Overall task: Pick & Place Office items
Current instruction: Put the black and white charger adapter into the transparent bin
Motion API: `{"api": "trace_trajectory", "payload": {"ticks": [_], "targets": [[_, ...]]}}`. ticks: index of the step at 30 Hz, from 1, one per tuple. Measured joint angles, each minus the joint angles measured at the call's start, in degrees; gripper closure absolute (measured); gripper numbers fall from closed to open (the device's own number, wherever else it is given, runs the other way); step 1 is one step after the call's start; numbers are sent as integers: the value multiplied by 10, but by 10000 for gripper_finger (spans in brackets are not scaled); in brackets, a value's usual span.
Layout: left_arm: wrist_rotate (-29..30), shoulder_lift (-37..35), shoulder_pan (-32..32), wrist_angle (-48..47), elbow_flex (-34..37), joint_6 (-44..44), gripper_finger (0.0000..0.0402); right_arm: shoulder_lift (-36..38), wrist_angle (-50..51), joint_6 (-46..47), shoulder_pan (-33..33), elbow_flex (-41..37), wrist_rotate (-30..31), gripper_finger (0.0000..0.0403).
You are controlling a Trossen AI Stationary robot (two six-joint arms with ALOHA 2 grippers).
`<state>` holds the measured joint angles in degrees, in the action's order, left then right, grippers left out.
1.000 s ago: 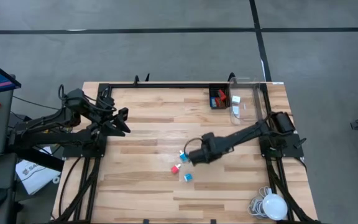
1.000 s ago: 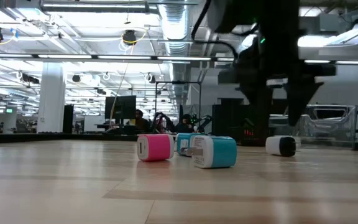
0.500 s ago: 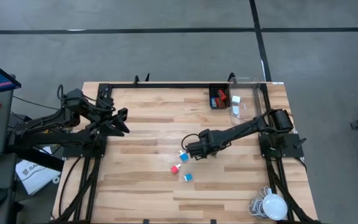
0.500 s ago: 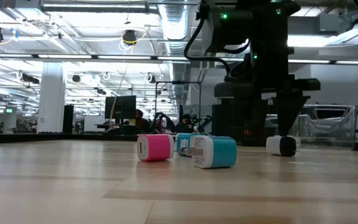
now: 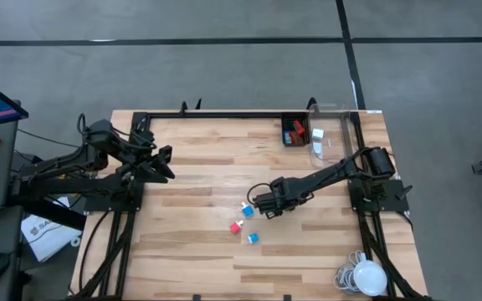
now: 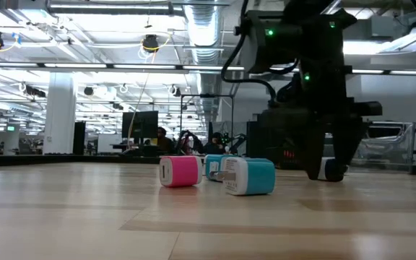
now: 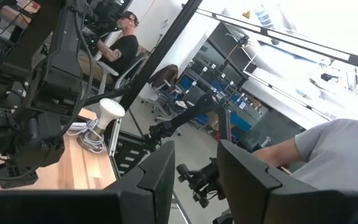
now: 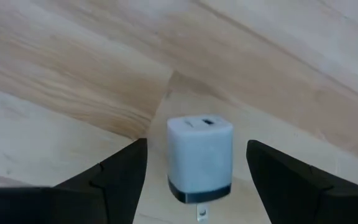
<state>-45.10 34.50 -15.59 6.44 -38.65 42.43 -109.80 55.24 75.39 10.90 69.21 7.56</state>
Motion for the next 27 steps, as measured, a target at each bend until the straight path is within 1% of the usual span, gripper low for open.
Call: {"api": "trace_trajectory", "payload": {"ticks": [6,10,14,19,20,24,27], "targets": [[0,0,0,0,0,3,284,0,-10,-9,-1,0,14,138],[0,0,0,0,0,5,284,0,-9,-17,0,0,10,154],[0,0,0,0,0,5,284,0,-11,-19,0,0,0,195],[0,0,0,0,0,2,284,0,-20,-19,0,0,-6,275],[0,0,0,0,0,1,284,1,-23,-19,0,0,-6,286],[0,0,0,0,0,0,284,6,-45,-19,0,4,-5,284],[0,0,0,0,0,0,284,28,-61,-19,-5,24,15,284]]}}
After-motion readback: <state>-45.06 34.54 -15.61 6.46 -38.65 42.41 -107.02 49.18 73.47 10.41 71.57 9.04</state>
